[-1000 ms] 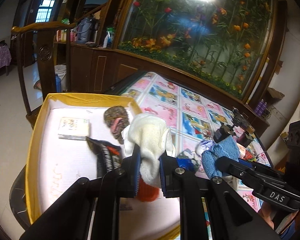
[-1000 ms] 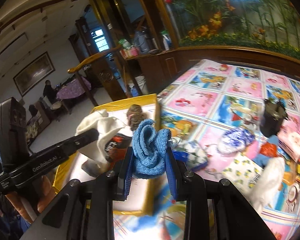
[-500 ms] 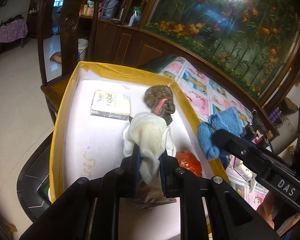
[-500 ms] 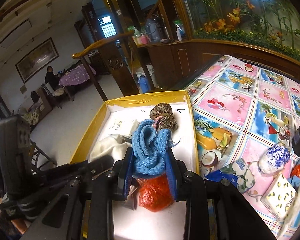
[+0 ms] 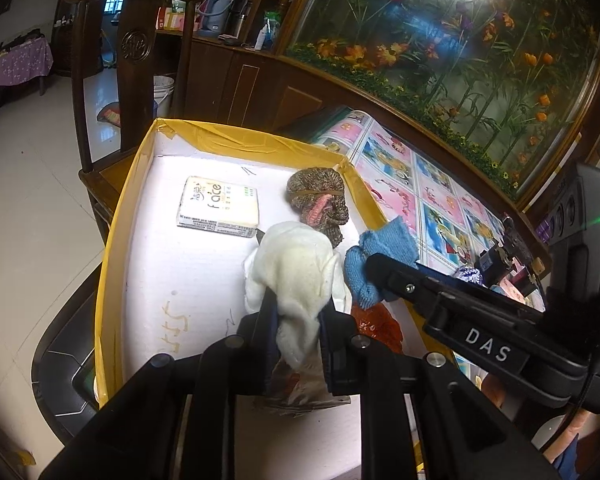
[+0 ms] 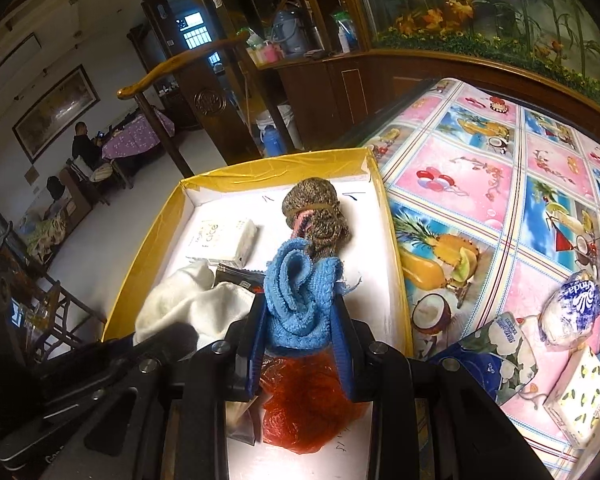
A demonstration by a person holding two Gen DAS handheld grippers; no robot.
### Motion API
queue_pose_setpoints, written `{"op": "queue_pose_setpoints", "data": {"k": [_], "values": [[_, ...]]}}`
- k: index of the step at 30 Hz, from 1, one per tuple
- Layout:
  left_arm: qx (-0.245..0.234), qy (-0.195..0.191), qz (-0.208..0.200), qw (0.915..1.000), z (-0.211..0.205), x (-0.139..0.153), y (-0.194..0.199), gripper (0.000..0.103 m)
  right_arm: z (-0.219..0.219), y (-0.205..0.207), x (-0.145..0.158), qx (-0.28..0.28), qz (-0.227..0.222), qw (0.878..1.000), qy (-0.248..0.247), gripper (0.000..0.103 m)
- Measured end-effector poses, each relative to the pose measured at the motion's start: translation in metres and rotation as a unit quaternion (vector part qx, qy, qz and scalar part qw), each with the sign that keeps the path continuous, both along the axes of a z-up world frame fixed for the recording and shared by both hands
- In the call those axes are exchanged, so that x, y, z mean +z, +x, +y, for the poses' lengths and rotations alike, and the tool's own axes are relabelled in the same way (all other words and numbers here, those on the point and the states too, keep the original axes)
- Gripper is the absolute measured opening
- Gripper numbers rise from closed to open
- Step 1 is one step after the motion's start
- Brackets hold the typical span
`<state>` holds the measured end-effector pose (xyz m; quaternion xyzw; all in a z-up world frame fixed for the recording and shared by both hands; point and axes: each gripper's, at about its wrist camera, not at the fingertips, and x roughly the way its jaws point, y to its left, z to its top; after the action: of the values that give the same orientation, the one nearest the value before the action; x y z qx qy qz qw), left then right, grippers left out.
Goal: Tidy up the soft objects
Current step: 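Open the left tool to drop the white cloth while the right tool releases the blue cloth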
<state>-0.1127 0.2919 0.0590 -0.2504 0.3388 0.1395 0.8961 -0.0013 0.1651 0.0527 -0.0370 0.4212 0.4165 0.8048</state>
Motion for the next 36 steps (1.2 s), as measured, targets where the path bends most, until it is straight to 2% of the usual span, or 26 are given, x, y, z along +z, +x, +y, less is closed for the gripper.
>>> {"op": "queue_pose_setpoints", "data": {"k": [11,16,20,24,29,31,33,36], "values": [[0.002,-0.002,0.0,1.0,0.0,0.0,0.0,0.019,0.003,0.001,-0.008,0.0,0.007,1.0,-0.007,0.033],[0.001,-0.005,-0.001,1.0,0.0,0.0,0.001,0.027,0.002,0.001,-0.009,0.0,0.007,1.0,-0.006,0.035],[0.0,-0.006,-0.003,1.0,0.0,0.0,0.001,0.03,0.001,0.0,-0.009,-0.001,0.005,1.0,-0.001,0.035],[0.0,-0.01,-0.009,0.9999,-0.001,0.001,-0.001,0.039,-0.002,0.0,-0.006,-0.001,0.003,1.0,0.007,0.036],[-0.003,-0.015,-0.014,0.9998,-0.001,0.002,-0.001,0.041,-0.005,-0.002,-0.002,-0.001,-0.002,1.0,0.015,0.036],[-0.004,-0.018,-0.017,0.9997,-0.001,0.002,-0.001,0.051,-0.006,-0.003,0.0,-0.001,-0.003,1.0,0.018,0.036],[0.0,-0.018,-0.021,0.9996,-0.001,0.004,-0.002,0.056,-0.007,-0.004,0.001,0.004,-0.002,1.0,0.027,0.036],[0.001,-0.016,-0.024,0.9996,0.0,0.005,-0.004,0.056,-0.009,-0.006,0.003,0.011,0.0,0.999,0.039,0.037]]}}
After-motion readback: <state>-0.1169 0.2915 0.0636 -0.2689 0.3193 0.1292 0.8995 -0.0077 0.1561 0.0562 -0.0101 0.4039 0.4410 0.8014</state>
